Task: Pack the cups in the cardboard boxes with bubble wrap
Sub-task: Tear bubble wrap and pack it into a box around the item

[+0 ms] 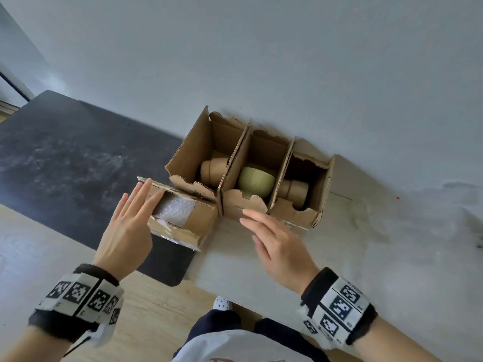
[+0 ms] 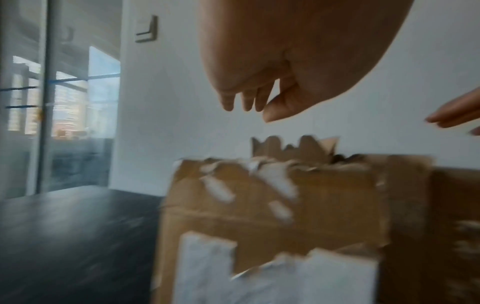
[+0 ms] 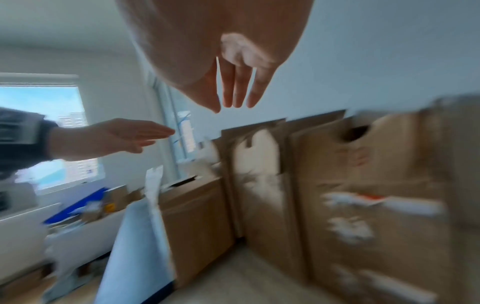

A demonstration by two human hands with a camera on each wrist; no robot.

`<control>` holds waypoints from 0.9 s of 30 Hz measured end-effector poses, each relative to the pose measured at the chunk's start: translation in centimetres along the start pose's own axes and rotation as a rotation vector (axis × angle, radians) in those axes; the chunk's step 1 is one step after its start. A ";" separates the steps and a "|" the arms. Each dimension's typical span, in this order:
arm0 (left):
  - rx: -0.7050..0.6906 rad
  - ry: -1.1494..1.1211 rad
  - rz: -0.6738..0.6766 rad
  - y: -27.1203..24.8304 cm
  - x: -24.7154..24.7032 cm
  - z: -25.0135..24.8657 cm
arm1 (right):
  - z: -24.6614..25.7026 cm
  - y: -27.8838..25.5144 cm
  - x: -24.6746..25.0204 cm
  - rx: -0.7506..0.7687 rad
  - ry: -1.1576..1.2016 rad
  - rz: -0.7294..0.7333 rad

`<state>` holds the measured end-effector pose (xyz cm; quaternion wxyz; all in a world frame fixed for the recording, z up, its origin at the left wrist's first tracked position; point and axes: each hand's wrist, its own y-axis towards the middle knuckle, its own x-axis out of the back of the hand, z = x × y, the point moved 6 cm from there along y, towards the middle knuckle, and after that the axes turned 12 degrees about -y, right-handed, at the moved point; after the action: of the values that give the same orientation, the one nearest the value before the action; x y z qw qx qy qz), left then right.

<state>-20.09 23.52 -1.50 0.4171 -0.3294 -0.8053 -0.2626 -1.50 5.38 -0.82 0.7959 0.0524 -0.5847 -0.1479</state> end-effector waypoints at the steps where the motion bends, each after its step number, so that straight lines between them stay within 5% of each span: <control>1: -0.070 -0.028 -0.027 0.3 -0.3 -2.1 | -1.8 -0.5 1.5 -0.047 -0.045 -0.062; 5: -0.348 -0.109 0.040 2.2 -4.0 -11.5 | -9.7 -1.2 4.8 -0.210 -0.266 -0.025; 10: -0.446 0.101 0.357 5.1 -13.0 -18.0 | -14.8 -1.0 2.5 -0.106 -0.414 0.288; 16: -0.514 0.391 0.408 6.6 -16.4 -19.4 | -14.5 -1.9 3.5 0.024 -0.452 0.157; 27: -0.642 0.096 0.413 3.2 -15.5 -21.1 | -12.3 -7.1 3.9 0.137 -0.298 -0.009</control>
<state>-0.44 6.04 -3.27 0.3739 -0.5859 -0.5783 -0.4271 9.92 -3.66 -2.89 0.6941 0.0867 -0.7050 -0.1172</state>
